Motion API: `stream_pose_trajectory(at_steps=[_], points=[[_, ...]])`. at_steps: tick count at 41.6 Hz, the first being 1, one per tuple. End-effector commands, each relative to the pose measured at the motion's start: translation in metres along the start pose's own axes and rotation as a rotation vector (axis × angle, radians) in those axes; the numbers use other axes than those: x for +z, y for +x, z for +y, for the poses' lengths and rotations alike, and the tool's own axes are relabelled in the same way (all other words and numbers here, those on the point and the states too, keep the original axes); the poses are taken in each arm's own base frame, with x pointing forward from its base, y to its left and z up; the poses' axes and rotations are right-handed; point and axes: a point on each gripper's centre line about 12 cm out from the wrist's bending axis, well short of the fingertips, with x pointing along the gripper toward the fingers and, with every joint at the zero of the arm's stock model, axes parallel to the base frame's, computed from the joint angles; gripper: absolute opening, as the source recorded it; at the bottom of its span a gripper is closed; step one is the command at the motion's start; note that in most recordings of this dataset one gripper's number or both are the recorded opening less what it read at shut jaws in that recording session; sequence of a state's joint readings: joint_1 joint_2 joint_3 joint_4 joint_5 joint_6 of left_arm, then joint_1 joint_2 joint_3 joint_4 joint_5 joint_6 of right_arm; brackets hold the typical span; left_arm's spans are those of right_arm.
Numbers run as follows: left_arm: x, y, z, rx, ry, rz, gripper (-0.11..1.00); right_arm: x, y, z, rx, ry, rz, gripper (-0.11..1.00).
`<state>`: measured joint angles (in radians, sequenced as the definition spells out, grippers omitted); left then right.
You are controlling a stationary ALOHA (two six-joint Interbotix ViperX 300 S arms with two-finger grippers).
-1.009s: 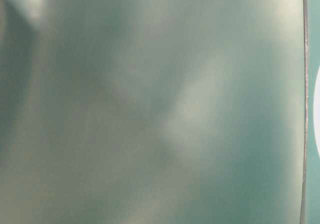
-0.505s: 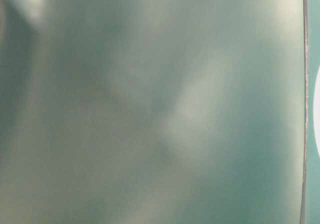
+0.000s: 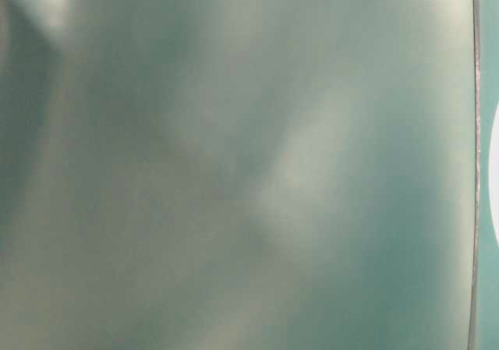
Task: Scoop the yellow hexagonal prism block from the bowl with a spoon using the right arm.
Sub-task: 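Lift the red spoon out of the speckled dish with the right gripper, then lower the spoon bowl into the white bowl beside the yellow block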
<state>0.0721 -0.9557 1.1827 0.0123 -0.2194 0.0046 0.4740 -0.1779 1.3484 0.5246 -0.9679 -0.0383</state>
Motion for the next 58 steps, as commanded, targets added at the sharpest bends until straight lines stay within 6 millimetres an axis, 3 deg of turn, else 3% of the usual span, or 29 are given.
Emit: stream_pose_trajectory(at_steps=[1, 20, 32, 44, 58], points=[[0.007, 0.003, 0.0, 0.001, 0.001, -0.017, -0.01, 0.018, 0.0, 0.0, 0.002, 0.023, -0.016, 0.24], [0.008, 0.002, 0.001, 0.003, -0.005, -0.02, -0.01, 0.097, 0.006, -0.021, -0.016, 0.022, 0.138, 0.24], [0.007, 0.002, 0.0, 0.001, -0.006, -0.018, -0.01, 0.129, 0.023, -0.047, -0.055, 0.064, 0.299, 0.24], [0.009, 0.002, 0.0, 0.001, -0.005, -0.025, -0.01, 0.141, 0.055, -0.07, -0.071, 0.12, 0.471, 0.24], [0.009, 0.001, 0.0, 0.001, -0.006, -0.025, -0.01, 0.138, 0.095, -0.077, -0.042, 0.093, 0.649, 0.24]])
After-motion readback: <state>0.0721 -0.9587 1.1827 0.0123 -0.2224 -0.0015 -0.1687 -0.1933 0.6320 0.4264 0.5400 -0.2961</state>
